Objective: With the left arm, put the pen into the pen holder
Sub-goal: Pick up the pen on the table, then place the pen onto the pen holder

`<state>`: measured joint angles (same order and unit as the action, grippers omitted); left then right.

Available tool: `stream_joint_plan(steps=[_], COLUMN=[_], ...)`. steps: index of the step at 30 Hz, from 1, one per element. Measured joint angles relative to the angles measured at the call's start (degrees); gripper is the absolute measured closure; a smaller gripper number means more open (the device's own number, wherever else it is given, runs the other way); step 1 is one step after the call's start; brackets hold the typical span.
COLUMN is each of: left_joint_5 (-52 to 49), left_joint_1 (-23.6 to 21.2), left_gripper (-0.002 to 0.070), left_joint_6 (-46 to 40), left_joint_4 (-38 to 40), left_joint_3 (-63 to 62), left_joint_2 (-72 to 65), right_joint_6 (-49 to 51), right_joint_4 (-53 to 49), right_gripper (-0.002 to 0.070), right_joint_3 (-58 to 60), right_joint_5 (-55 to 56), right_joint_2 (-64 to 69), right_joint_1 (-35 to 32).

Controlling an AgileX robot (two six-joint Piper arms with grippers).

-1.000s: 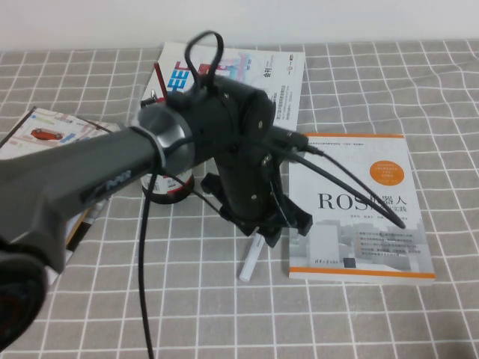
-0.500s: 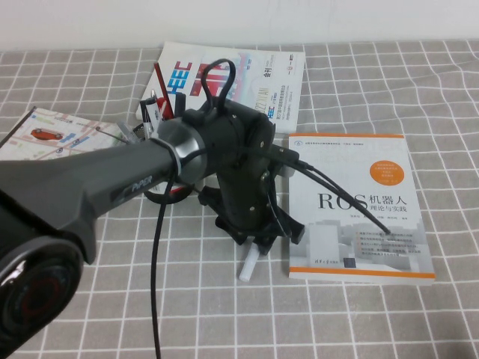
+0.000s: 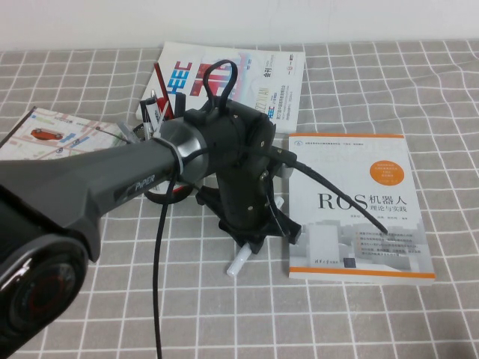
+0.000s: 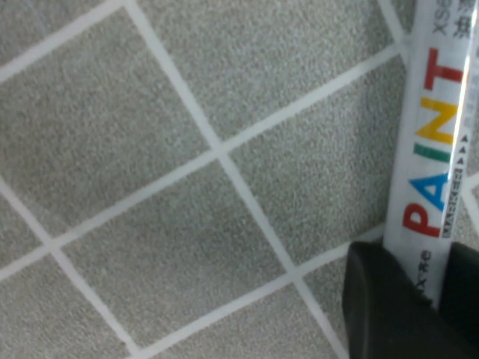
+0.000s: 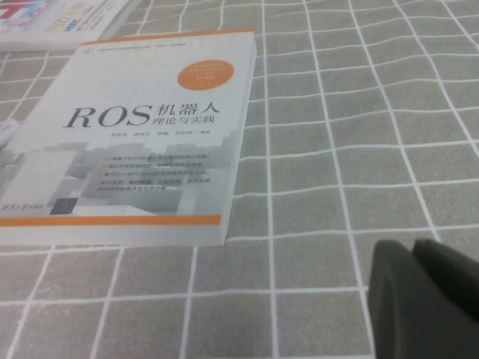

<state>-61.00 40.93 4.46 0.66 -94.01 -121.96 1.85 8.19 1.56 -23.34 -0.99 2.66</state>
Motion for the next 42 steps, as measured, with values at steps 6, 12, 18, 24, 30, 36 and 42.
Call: stream_joint_plan(steps=[6, 12, 18, 24, 30, 36, 42], left_joint_5=[-1.5, 2.1, 17.1, 39.5, 66.4, 90.4, 102.2], left_joint_1=[0.0, 1.5, 2.7, 1.3, -2.7, -9.2, -15.2], left_gripper=[0.0568, 0.0568, 0.0568, 0.0568, 0.0568, 0.0568, 0.0568], left_joint_6=[-1.2, -1.6, -1.6, 4.2, 7.5, 7.6, 5.8], left_joint_4=[1.1, 0.8, 0.1, -6.3, -8.3, -5.3, -2.6], left_joint_3=[0.0, 2.2, 13.2, 29.2, 44.6, 55.8, 58.5], left_joint_2=[0.5, 8.7, 22.5, 35.4, 41.3, 41.9, 41.0], right_joint_6=[0.0, 0.0, 0.0, 0.0, 0.0, 0.0, 0.0], right_joint_4=[0.0, 0.0, 0.0, 0.0, 0.0, 0.0, 0.0], right_gripper=[0.0691, 0.0691, 0.0691, 0.0692, 0.0691, 0.0691, 0.0692], right_joint_3=[0.0, 0.0, 0.0, 0.0, 0.0, 0.0, 0.0], right_joint_5=[0.0, 0.0, 0.0, 0.0, 0.0, 0.0, 0.0], right_joint_2=[0.0, 0.0, 0.0, 0.0, 0.0, 0.0, 0.0], right_joint_1=[0.0, 0.0, 0.0, 0.0, 0.0, 0.0, 0.0])
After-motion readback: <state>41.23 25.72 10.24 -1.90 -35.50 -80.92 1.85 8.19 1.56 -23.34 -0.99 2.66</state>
